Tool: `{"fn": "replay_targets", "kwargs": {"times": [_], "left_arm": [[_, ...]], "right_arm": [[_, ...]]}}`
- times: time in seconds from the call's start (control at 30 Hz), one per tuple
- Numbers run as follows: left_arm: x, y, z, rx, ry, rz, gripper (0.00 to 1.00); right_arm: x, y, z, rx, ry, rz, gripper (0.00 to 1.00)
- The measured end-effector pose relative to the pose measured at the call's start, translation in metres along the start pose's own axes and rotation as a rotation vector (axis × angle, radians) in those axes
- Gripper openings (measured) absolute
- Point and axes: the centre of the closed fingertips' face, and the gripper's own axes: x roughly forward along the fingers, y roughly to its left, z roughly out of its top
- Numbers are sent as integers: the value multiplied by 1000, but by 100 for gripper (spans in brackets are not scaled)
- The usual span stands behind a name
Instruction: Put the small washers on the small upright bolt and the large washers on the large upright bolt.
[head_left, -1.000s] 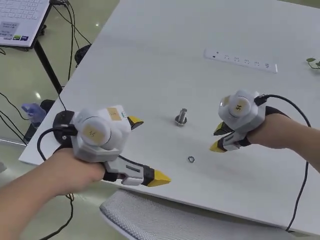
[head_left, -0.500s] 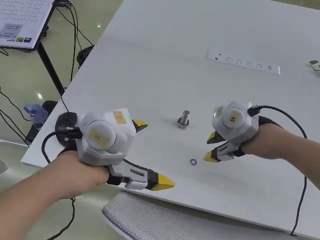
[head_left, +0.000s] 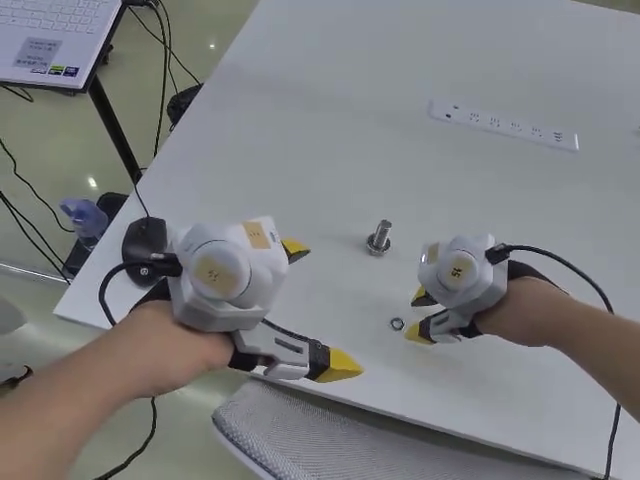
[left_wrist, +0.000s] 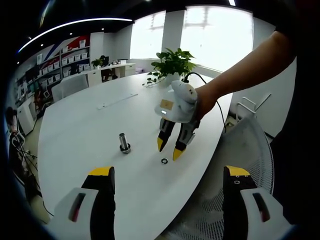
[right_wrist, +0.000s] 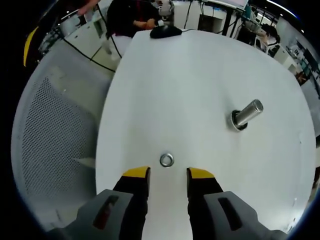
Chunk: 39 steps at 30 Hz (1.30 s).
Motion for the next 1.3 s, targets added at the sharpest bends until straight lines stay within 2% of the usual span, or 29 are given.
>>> {"fn": "replay_targets", "kwargs": {"times": [0.33,0.43,0.87,1.1,1.3], "left_arm": [[-1,3,-5,-8,8,4,88],[-2,4,-7,-11,11,4,88],[-6,8,-9,-17,3,9,87],[-7,8,-10,-20,-1,12,86],[-7,8,-11,-22,-2,14,85]], "right_arm": [[10,1,5,-10,2,-1,30],[13,2,6,-30,21,0,30],[12,3,8,-85,66,-5,24],[13,2,8,-98,103,-2,22],[13,-1,7,-94,107,-6,19]]}}
